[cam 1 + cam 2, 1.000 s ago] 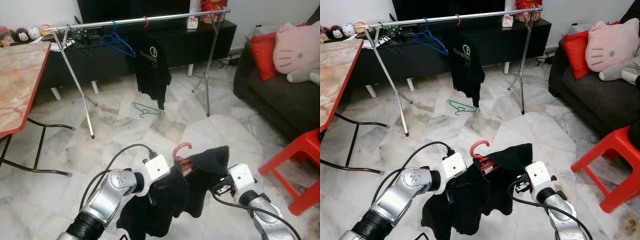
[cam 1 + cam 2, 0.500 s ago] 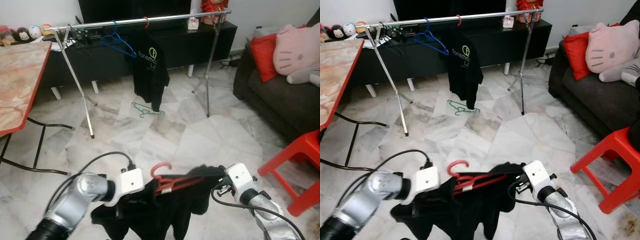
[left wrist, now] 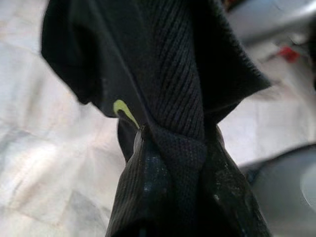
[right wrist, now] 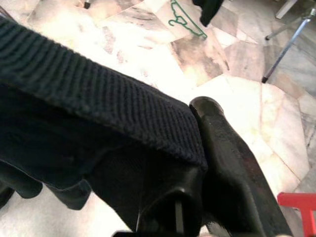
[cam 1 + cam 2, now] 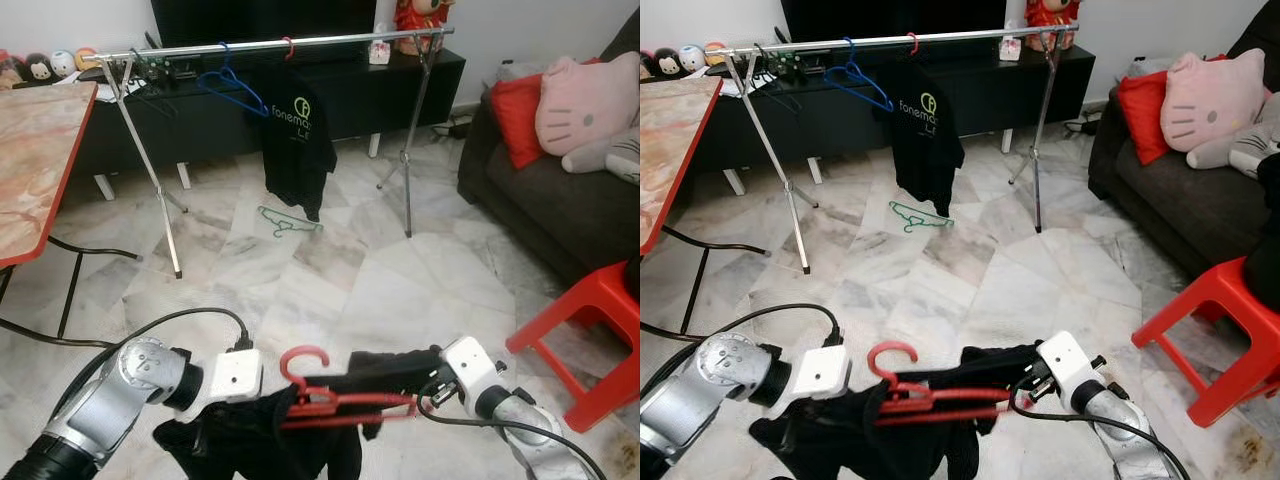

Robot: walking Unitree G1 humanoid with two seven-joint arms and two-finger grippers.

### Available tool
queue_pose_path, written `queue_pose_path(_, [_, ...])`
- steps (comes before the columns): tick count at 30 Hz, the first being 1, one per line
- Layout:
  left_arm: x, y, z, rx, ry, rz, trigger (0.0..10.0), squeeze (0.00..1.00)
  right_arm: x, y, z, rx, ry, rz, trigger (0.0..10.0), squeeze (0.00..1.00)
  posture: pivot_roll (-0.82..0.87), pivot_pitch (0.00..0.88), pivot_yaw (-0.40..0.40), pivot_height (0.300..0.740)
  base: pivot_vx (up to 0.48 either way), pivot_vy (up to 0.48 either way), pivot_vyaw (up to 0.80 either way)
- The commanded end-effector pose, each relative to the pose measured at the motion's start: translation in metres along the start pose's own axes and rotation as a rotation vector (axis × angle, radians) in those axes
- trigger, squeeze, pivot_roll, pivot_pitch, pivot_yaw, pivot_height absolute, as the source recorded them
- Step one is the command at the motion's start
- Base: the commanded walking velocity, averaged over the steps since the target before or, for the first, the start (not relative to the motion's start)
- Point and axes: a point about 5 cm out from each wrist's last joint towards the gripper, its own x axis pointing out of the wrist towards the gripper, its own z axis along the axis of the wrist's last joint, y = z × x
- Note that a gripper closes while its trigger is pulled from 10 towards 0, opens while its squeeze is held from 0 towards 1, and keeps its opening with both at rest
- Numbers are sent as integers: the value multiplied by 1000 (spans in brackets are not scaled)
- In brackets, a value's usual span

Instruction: Hang hanger

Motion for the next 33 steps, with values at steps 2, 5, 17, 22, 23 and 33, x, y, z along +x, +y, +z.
queue_pose_path(2, [-3,-4,-11,46,132,-53,10000,0,-10,-20,-10,6,57,-76,0,0,-83,0,-42,740,0,0,0])
queue_pose_path(5, [8,0,-11,108,172,-26,10000,0,-9,-20,-9,3,53,-72,0,0,-84,0,-42,740,0,0,0])
queue_pose_path(17, [25,1,-4,144,142,-7,10000,0,-5,-11,-4,57,38,104,10000,1000,-89,0,-42,740,0,0,0])
queue_pose_path(22, [29,2,-2,140,130,-3,10000,0,-4,-7,7,104,-1,255,10000,1000,-90,0,-43,740,0,0,0])
queue_pose_path(23, [31,2,-1,139,120,-1,10000,0,-5,-10,10,109,-9,286,10000,1000,-90,0,-43,740,0,0,0])
queue_pose_path(33, [37,6,7,120,65,21,10000,0,-19,-31,10,149,43,411,10000,1000,-88,0,-42,740,0,0,0])
